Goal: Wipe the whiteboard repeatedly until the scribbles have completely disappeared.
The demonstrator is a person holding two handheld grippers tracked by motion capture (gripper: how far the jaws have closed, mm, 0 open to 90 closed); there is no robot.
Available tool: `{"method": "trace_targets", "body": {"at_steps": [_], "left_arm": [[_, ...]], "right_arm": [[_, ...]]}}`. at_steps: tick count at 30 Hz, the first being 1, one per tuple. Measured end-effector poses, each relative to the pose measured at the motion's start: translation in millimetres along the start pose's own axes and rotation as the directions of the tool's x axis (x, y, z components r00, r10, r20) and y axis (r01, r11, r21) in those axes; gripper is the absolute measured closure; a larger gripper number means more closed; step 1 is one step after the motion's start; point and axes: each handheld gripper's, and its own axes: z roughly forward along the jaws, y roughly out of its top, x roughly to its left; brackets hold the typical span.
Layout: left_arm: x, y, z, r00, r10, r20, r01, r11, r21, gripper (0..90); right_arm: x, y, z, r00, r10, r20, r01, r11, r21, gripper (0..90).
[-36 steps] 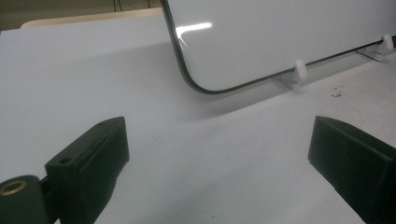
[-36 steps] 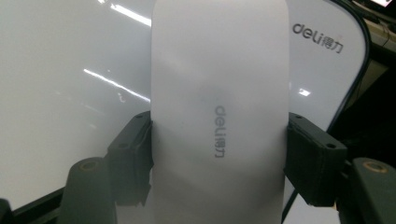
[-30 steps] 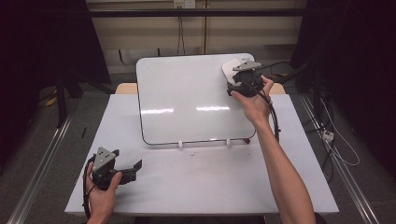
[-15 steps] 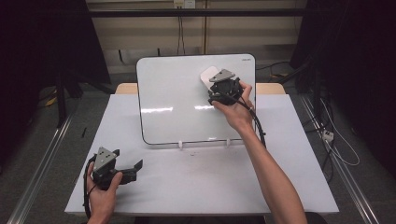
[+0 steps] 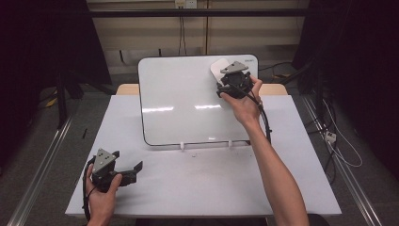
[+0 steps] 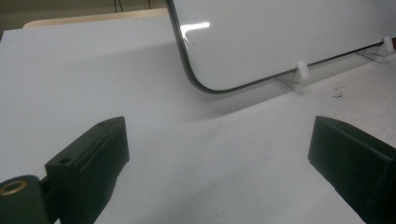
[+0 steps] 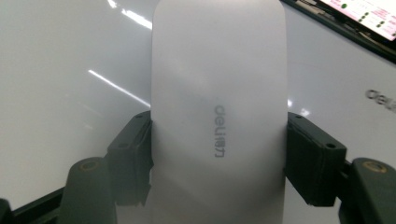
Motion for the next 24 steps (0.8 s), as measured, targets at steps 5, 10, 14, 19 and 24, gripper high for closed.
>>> {"method": "trace_targets", "body": {"at_steps": [5, 10, 14, 19, 24], "left_arm": [[0.1, -0.2, -0.1, 1.0, -0.003, -0.002, 0.003, 1.0, 0.002, 5.1], [-0.8, 0.0, -0.6, 1.0, -0.004, -0.003, 0.004, 1.0, -0.003, 5.1], [0.2, -0.5, -1.5, 1.0, -0.002, -0.007, 0.002, 1.0, 0.002, 5.1], [-0.5, -0.6, 0.4, 1.0, -0.005, -0.006, 0.005, 1.0, 0.002, 5.1], [-3.9, 0.8, 2.1, 1.0, 0.004, -0.004, -0.004, 1.0, 0.001, 5.1]], "right_arm": [[-22.2, -7.7, -3.4, 0.998, 0.057, 0.028, -0.057, 0.998, 0.005, 32.1], [-36.6, -16.7, -6.9, 0.9939, 0.095, 0.056, -0.095, 0.995, 0.003, 32.0], [-46.9, -25.5, -10.6, 0.9904, 0.119, 0.071, -0.119, 0.993, 0.005, 32.1], [-53.3, -43.7, -16.0, 0.9879, 0.133, 0.08, -0.134, 0.991, 0.012, 32.1], [-40.2, -56.7, -19.4, 0.993, 0.088, 0.08, -0.089, 0.996, 0.02, 32.0]]}}
